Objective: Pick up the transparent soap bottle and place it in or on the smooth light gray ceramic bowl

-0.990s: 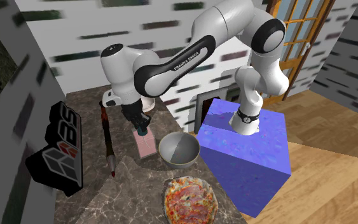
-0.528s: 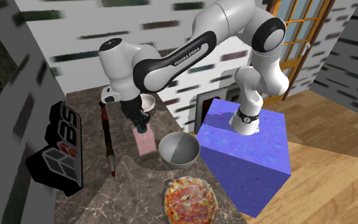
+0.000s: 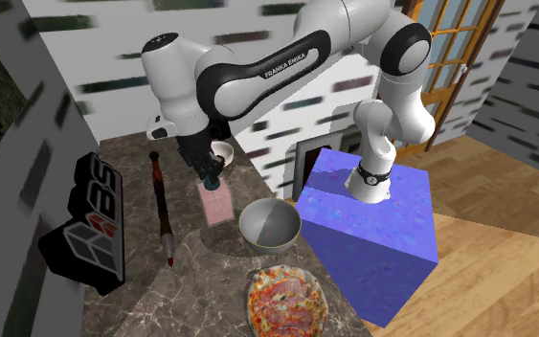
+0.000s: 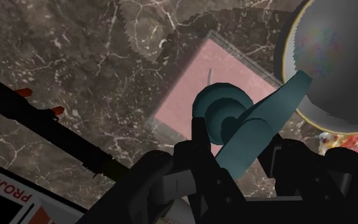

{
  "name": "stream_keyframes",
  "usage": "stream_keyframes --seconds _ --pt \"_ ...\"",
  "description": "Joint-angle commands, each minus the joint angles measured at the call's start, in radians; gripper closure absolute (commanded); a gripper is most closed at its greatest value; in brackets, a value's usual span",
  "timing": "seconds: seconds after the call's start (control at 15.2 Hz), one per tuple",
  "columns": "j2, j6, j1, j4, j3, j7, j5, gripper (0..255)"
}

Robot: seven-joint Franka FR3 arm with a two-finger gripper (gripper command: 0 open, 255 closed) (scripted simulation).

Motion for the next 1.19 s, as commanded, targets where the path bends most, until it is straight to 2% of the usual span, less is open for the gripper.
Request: stream_keyframes --seconds 0.0,1.12 --pt "-0.004 -0.027 -0.002 0.023 -0.002 0.0 -0.003 255" --pt "0.009 -0.262 -0.031 0.273 -0.009 -0.004 0.001 255"
